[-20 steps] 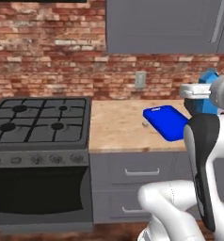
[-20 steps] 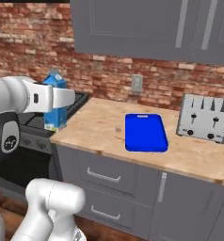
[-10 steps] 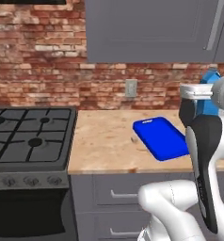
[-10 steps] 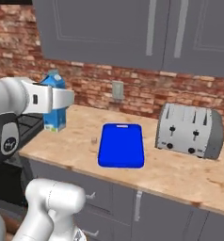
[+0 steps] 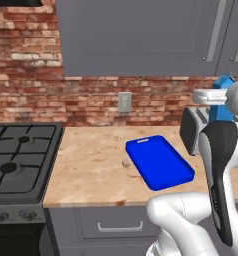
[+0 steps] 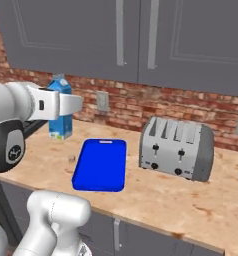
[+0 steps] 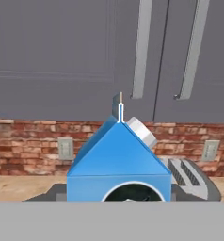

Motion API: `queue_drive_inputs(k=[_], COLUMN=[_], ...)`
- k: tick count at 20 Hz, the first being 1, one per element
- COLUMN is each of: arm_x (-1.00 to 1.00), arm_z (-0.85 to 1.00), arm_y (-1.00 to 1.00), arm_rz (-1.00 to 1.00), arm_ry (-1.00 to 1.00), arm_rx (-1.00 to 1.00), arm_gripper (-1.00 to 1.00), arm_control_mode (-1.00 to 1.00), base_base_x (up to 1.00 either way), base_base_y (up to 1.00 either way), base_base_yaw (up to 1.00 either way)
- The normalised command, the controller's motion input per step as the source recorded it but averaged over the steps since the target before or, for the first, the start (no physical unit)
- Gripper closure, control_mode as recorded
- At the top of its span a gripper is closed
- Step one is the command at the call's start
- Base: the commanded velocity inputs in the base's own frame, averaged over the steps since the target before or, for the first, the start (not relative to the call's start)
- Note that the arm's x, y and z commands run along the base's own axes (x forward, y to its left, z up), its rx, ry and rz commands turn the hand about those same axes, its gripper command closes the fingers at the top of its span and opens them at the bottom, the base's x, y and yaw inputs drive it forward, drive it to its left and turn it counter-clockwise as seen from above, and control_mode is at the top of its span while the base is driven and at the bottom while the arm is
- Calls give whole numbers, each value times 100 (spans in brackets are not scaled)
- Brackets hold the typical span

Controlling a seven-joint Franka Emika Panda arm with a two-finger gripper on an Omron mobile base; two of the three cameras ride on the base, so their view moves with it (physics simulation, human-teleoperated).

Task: Take out the milk from the fridge and place it on the tray on the counter. Then take the sugar cube near the tray and place it in the tray.

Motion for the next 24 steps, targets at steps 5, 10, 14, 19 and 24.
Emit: queue_drive_inputs(k=[5, 10, 14, 19, 24], arm_x=[0, 0, 0, 0, 0], arm_z=[0, 0, 0, 0, 0], arm_y=[0, 0, 0, 0, 0], arm_rz=[0, 0, 0, 0, 0], arm_ry=[0, 0, 0, 0, 0], arm_rx=[0, 0, 0, 0, 0], arm_gripper=[100, 100, 100, 100, 100], arm_control_mode=[100, 100, 100, 100, 100], base_base_x=[11, 34, 65, 78, 43], base_base_y=[93, 56, -19, 8, 10], base_base_yaw=[-3, -19, -4, -35, -30])
